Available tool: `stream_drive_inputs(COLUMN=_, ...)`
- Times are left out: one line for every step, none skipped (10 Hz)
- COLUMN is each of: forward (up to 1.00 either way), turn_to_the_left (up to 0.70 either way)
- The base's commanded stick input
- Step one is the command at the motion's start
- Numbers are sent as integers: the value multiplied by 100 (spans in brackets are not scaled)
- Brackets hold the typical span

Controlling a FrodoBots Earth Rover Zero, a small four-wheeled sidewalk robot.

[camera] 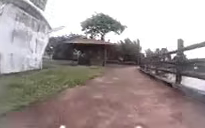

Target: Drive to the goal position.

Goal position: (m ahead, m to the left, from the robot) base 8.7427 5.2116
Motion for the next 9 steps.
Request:
stream_drive_inputs(forward=100, turn_to_the_left=-30)
stream_drive_inputs(forward=100, turn_to_the_left=-30)
stream_drive_inputs(forward=100, turn_to_the_left=-30)
stream_drive_inputs(forward=100, turn_to_the_left=-30)
stream_drive_inputs(forward=100, turn_to_the_left=-28)
stream_drive_inputs(forward=100, turn_to_the_left=-25)
stream_drive_inputs(forward=100, turn_to_the_left=-22)
stream_drive_inputs(forward=100, turn_to_the_left=-18)
stream_drive_inputs(forward=100, turn_to_the_left=-16)
